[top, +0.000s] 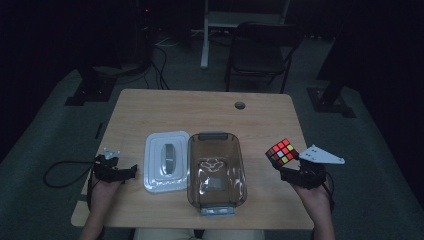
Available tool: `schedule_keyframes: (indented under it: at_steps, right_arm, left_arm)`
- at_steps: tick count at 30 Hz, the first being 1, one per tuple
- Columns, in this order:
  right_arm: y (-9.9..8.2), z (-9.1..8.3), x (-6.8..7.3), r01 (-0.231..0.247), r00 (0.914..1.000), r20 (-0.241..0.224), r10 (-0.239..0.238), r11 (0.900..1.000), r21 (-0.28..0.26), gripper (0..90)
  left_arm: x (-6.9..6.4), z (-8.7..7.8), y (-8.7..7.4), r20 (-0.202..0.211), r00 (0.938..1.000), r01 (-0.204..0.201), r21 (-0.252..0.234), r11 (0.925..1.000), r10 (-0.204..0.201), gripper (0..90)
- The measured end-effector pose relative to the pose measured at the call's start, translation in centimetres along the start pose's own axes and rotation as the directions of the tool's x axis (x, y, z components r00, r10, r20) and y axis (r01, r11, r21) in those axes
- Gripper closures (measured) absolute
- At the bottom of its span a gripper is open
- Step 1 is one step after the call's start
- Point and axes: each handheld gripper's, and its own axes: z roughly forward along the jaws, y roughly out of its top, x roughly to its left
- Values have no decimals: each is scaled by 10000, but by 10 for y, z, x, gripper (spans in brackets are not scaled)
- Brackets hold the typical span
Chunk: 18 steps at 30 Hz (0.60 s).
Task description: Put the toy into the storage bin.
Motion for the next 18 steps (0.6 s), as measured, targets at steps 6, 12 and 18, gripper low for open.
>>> schedule_keyframes:
  at_steps: [6, 12, 18]
  right_arm:
    - [18, 0, 17, 665, 9906, -1188, -679, 9977, -160, 337]
    - [33, 8, 36, 1404, 9639, -2246, -1432, 9897, -287, 337]
    - [44, 22, 60, 2472, 9104, -3419, -2330, 9690, -19, 337]
  left_arm:
    - [0, 0, 0, 6, 10000, 3, -15, 10000, -3, 6]
    - [0, 0, 0, 3, 10000, 2, -23, 10000, -2, 6]
    - [0, 0, 0, 5, 10000, 0, -24, 10000, 0, 6]
